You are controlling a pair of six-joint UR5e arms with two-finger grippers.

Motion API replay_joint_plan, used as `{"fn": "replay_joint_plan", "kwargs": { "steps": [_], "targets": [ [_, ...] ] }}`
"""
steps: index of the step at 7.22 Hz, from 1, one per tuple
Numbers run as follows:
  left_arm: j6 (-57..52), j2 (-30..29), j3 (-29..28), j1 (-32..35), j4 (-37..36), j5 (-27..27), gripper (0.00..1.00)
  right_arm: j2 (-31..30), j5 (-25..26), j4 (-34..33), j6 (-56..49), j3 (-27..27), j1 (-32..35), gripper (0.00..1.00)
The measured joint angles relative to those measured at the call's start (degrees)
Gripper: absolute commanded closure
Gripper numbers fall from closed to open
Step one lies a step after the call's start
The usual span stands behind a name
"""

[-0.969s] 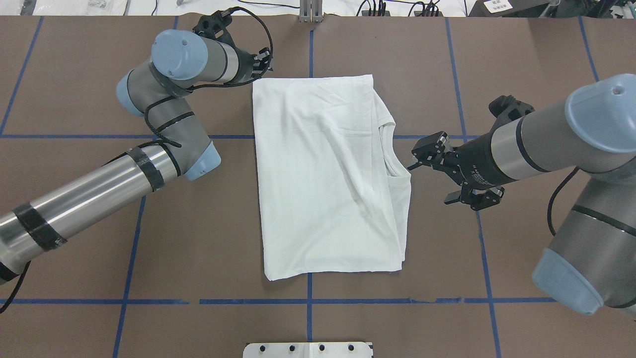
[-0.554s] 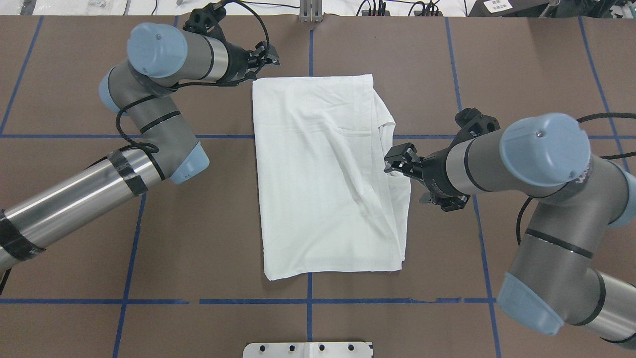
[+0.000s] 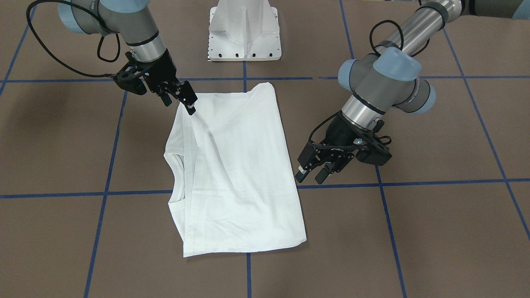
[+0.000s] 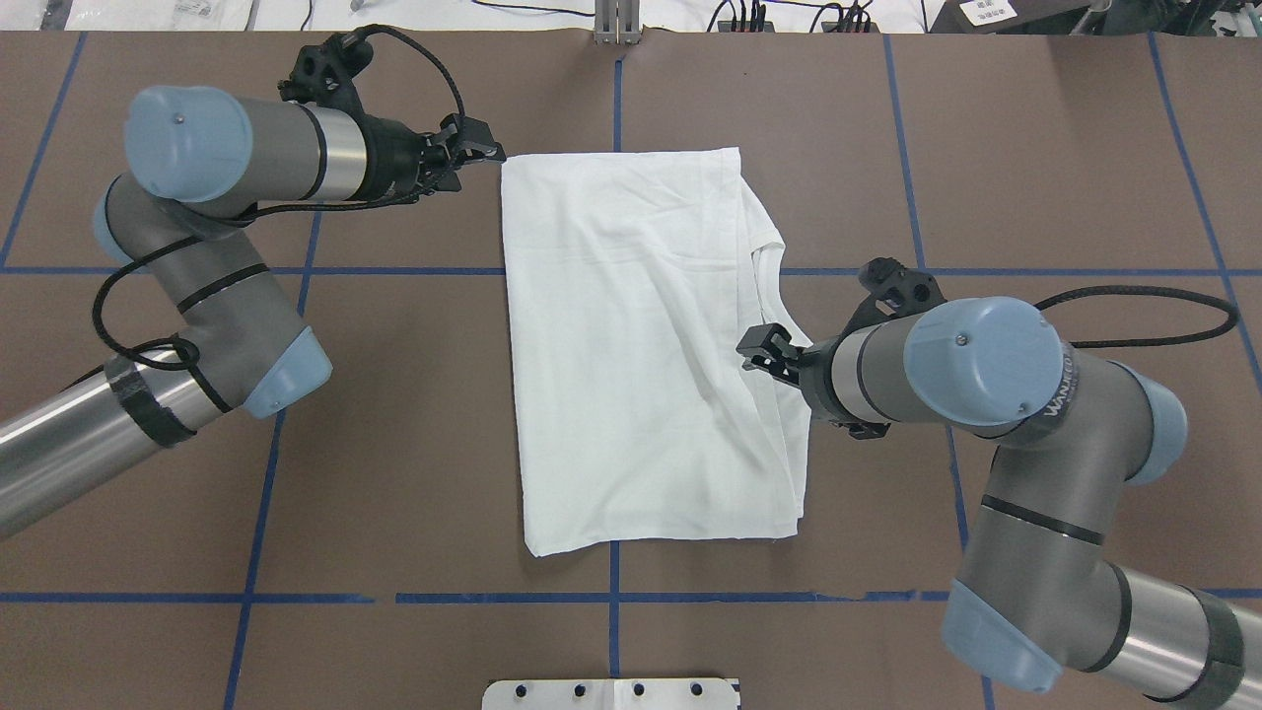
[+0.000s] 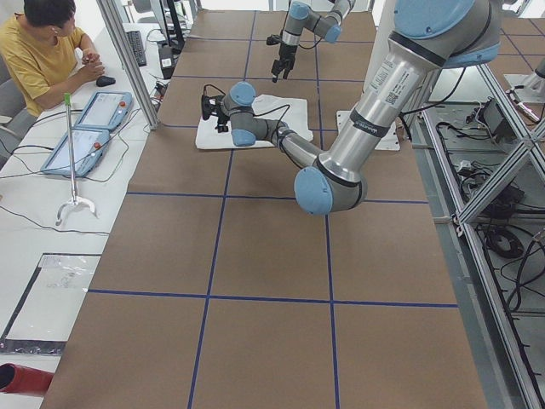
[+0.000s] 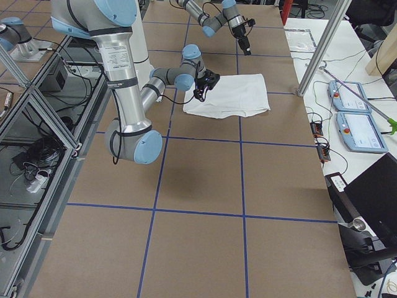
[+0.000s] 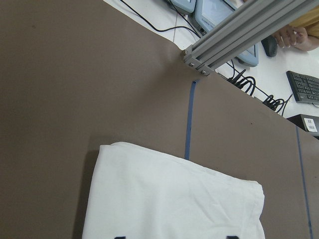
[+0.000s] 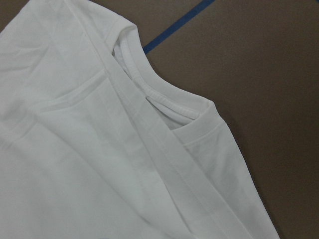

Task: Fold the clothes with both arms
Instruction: 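Lower the right gripper along the shirt's side toward the near corner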

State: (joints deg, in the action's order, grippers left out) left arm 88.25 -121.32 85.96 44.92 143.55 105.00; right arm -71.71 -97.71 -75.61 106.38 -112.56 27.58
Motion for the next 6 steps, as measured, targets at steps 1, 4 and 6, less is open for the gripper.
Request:
{"fn": "replay_joint_plan", "kwargs": {
  "steps": [1, 4, 6],
  "targets": [
    [0.0, 1.7, 2.7, 0.0, 0.0, -0.2, 0.27, 1.3, 0.9, 0.0, -1.1, 2.6, -1.0, 0.0],
    [-0.2, 2.3, 4.5, -0.5, 0.1, -2.8, 0.27, 1.9, 3.3, -0.1, -3.2, 4.9, -4.8, 0.0],
    [-0.3, 2.1, 4.5, -0.7, 0.1, -3.7, 0.26, 0.2, 3.8, -0.1, -2.4, 4.6, -6.0, 0.0]
  ]
}}
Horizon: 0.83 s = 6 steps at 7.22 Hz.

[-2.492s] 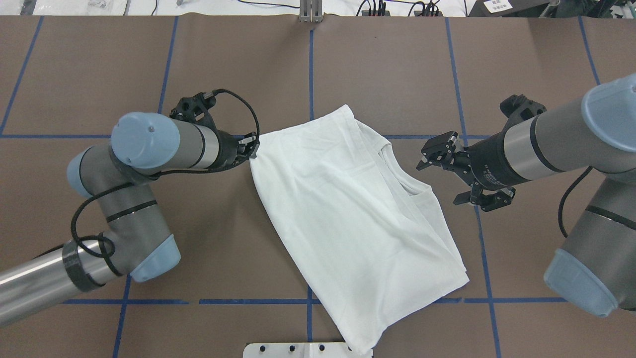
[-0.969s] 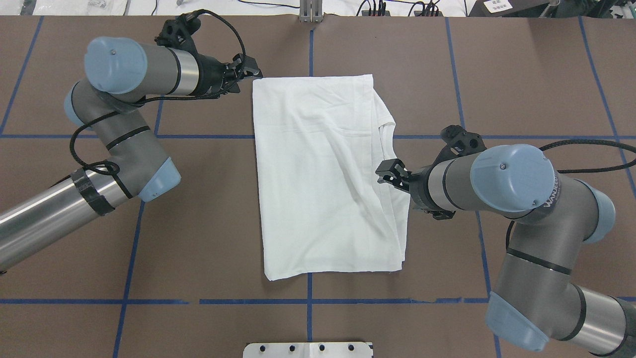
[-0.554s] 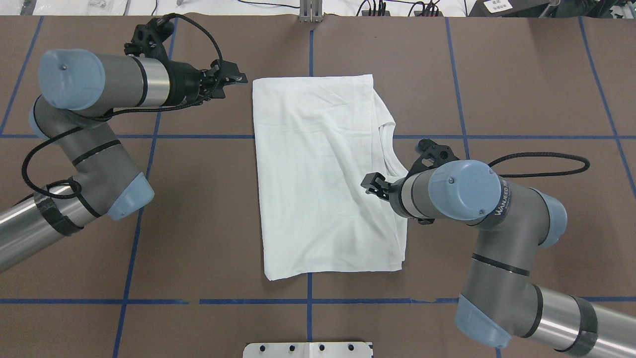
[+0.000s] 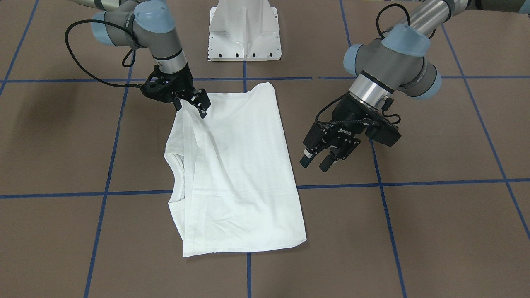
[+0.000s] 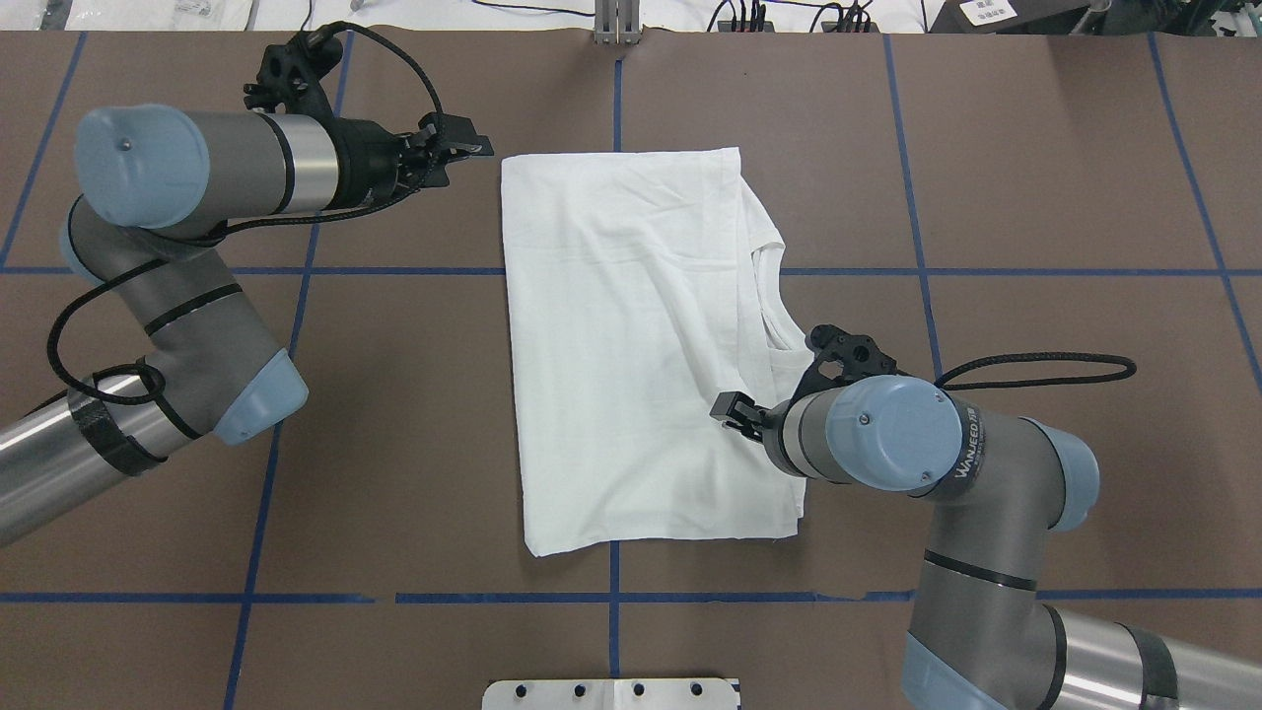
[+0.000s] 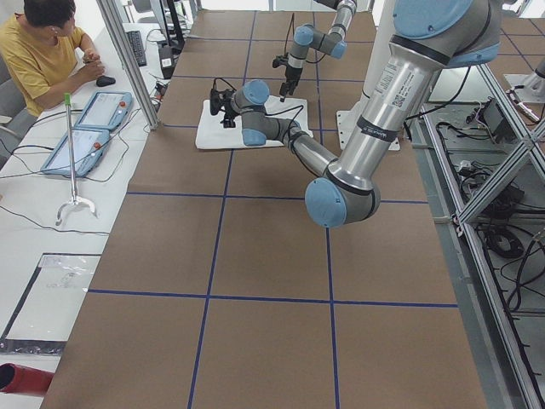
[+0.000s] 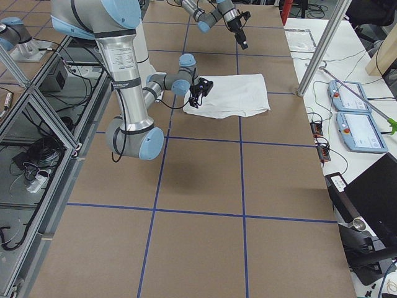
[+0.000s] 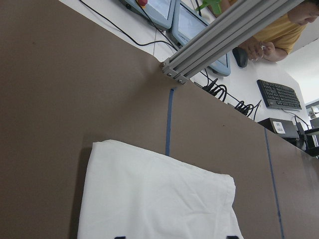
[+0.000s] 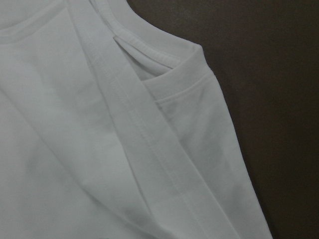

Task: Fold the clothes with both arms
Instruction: 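Lower the right gripper along the shirt's side toward the near corner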

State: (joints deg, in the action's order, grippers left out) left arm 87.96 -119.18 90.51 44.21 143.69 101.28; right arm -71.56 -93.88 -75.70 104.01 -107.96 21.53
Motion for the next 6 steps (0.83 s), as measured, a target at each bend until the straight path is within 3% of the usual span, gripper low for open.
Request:
{"fn": "replay_joint_plan", "kwargs": {
  "steps": [6],
  "targets": [
    [0.0, -0.4, 0.6, -0.1, 0.0, -1.1, 0.26, -3.5, -0.5, 0.1, 6.7, -1.1, -2.4, 0.12]
  ]
}}
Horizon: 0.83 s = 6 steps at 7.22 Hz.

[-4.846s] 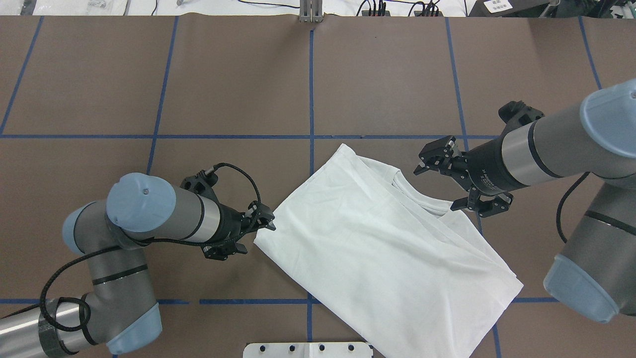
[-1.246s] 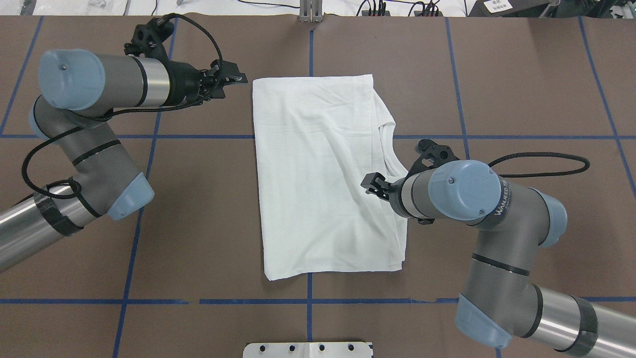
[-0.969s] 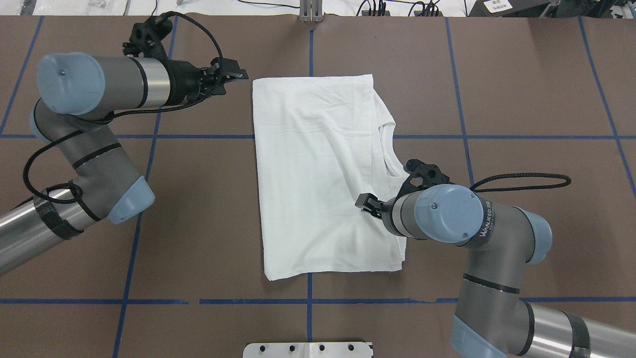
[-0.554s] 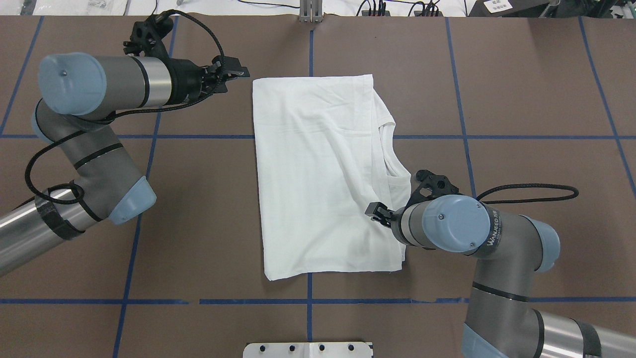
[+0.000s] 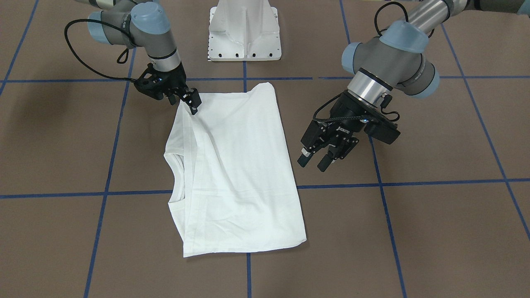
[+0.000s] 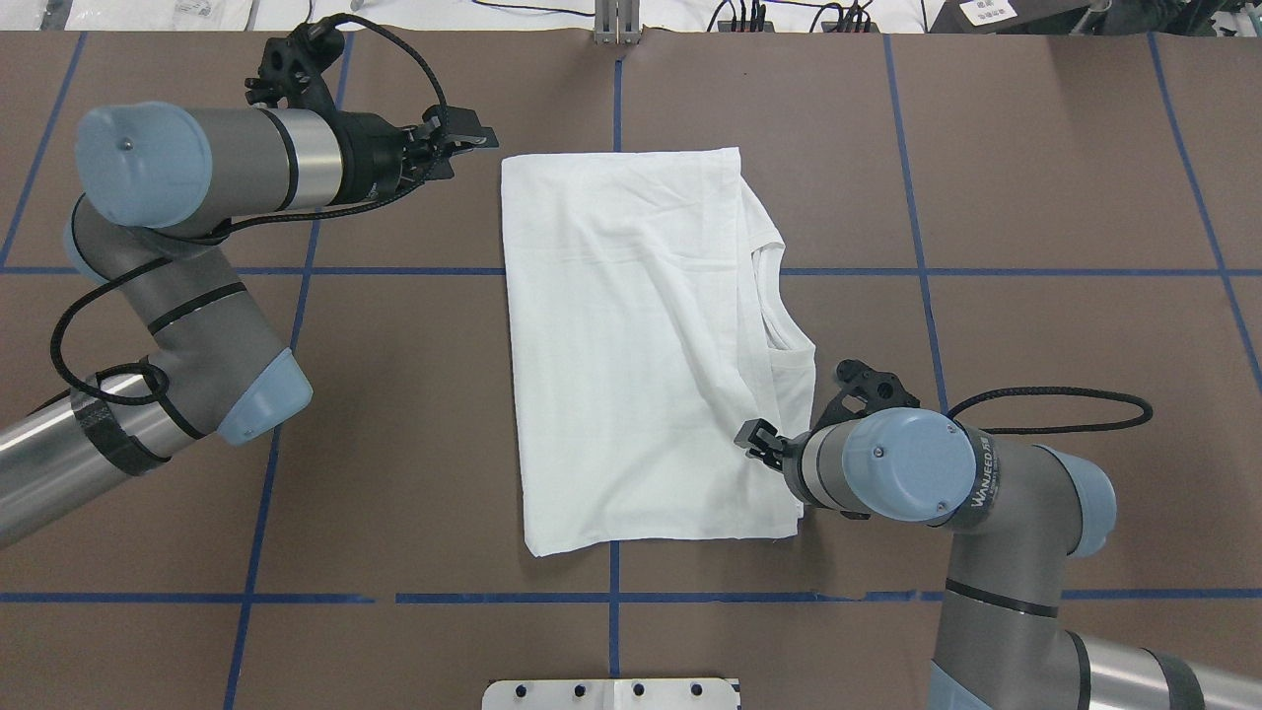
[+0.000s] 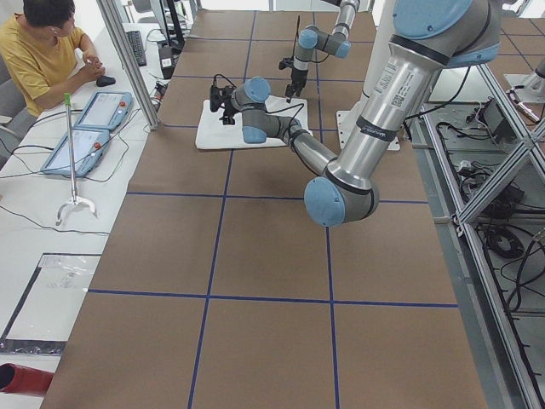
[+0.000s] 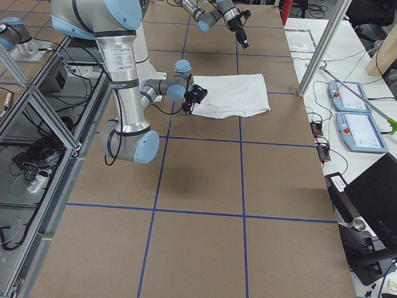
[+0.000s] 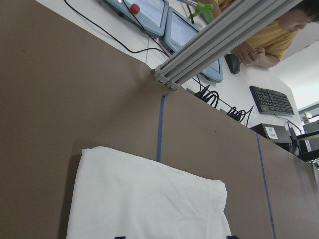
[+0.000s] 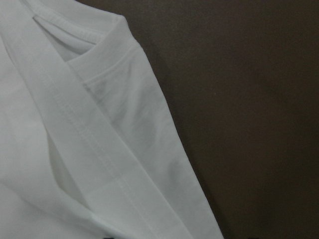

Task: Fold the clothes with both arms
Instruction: 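Lower the right gripper along the shirt's side toward the near corner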

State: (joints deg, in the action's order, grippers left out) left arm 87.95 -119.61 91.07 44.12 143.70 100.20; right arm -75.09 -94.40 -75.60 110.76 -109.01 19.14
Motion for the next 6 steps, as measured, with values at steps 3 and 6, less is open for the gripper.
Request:
{"fn": "replay_joint_plan", "kwargs": {
  "steps": [3, 6],
  "targets": [
    [0.0, 0.0, 0.4, 0.0, 0.0, 0.1, 0.26, -0.7, -0.2, 0.0, 1.7, -0.5, -1.4, 0.77],
    [0.0, 0.0, 0.8, 0.0, -0.1, 0.1, 0.26, -0.9, -0.2, 0.0, 3.6, -0.7, -1.7, 1.0]
  ]
}}
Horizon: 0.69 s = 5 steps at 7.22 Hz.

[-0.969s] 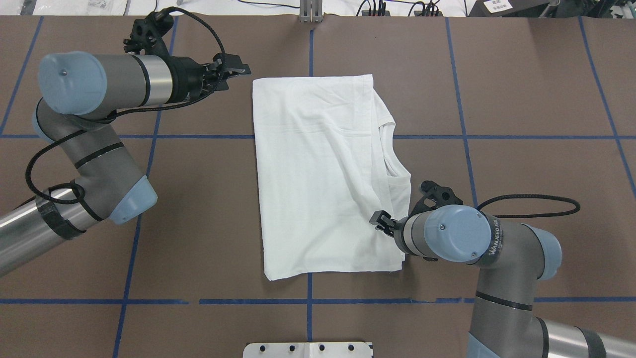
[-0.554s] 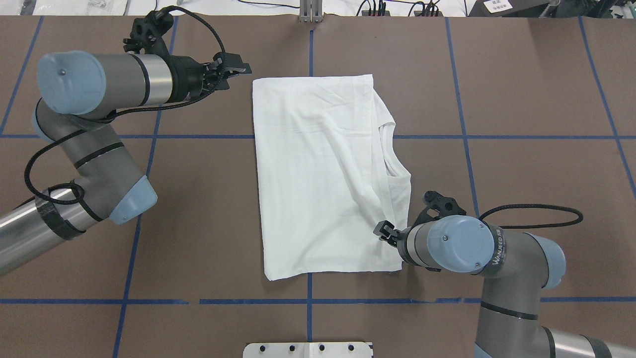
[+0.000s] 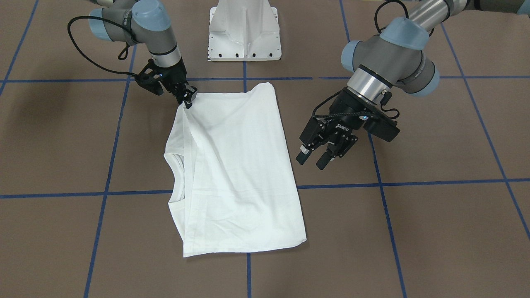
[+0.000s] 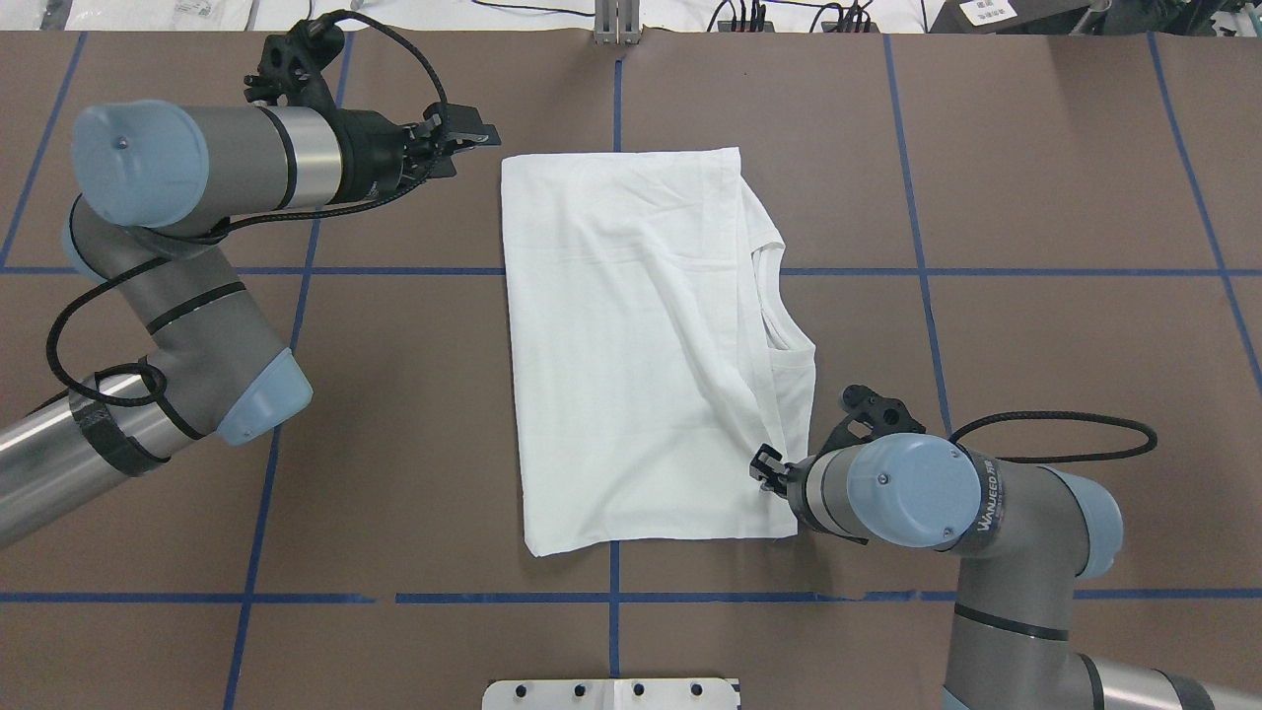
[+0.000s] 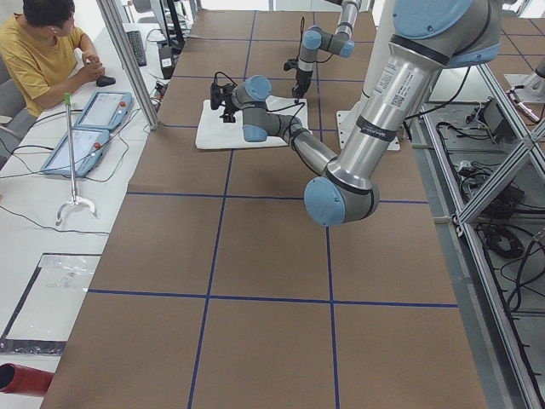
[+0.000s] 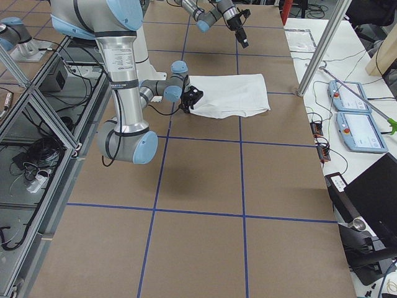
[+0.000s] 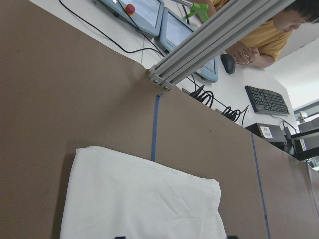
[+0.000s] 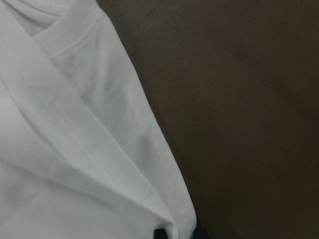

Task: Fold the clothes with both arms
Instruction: 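Lower the right gripper along the shirt's side toward the near corner, then move the left gripper to the shirt's near corner and grasp both near corners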

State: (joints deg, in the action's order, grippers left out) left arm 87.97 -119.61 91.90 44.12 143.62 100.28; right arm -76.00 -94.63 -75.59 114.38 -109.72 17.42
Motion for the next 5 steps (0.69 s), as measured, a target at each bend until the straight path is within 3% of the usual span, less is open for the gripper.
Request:
{"fn": "replay_joint_plan", "kwargs": {
  "steps": [5],
  "targets": [
    [2.6, 0.4, 1.7, -1.4, -0.4, 0.3, 0.26, -3.3, -0.4, -0.2, 1.3, -6.0, -0.5, 1.0]
  ]
}}
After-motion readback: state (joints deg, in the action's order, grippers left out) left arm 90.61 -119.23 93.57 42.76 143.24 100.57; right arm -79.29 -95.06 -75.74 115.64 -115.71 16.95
